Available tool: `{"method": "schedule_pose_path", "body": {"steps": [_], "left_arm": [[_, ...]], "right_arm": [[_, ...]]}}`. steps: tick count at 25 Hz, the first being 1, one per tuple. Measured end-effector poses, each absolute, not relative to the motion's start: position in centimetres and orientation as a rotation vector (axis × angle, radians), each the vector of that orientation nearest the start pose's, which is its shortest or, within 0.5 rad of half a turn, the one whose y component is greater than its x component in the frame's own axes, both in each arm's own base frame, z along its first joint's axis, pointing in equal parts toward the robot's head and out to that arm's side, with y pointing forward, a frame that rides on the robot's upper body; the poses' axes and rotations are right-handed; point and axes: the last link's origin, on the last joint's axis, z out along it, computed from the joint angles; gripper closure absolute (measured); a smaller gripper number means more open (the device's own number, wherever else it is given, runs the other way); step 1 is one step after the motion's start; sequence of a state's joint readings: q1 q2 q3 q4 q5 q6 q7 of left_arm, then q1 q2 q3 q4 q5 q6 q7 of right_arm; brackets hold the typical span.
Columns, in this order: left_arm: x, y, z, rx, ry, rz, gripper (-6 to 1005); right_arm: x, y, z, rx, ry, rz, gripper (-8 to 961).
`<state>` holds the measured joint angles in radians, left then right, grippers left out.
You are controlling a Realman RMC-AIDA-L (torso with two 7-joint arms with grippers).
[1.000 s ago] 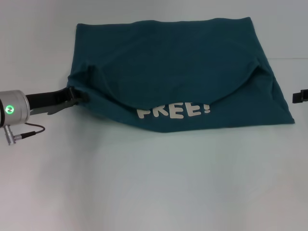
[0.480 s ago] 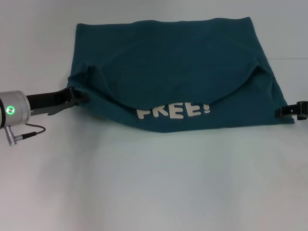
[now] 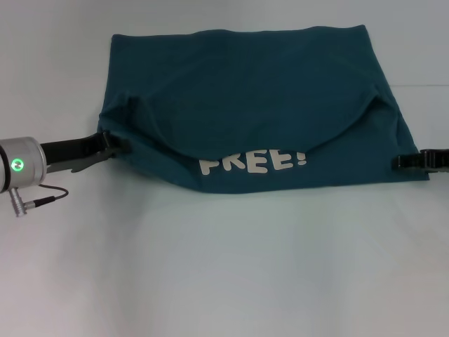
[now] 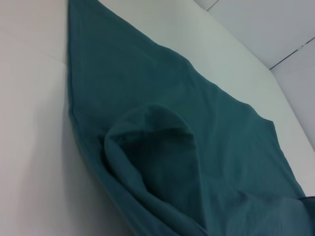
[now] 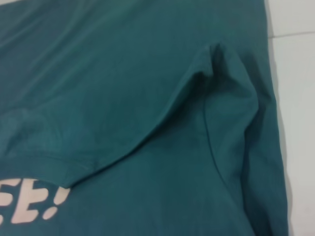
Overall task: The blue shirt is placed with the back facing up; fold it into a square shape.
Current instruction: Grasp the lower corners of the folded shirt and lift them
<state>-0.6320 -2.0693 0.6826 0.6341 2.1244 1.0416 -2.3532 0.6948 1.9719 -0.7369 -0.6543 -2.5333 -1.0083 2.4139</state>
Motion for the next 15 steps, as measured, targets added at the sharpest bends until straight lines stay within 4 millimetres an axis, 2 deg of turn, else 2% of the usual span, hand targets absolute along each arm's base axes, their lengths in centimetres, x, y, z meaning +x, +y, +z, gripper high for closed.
{"method": "schedule_pose_path", "body": {"steps": [8, 15], "left_arm": [[-28.9, 40.1, 1.0, -1.925, -1.718, -0.641, 962], [-29.3, 39.9, 1.0, -1.912, -1.724, -0.639, 961]], "right_arm": [[32.2, 41.8, 4.0, -1.955, 1.45, 0.073, 179], [31.3, 41.9, 2.9, -1.991, 1.445, 0.08, 183]]}}
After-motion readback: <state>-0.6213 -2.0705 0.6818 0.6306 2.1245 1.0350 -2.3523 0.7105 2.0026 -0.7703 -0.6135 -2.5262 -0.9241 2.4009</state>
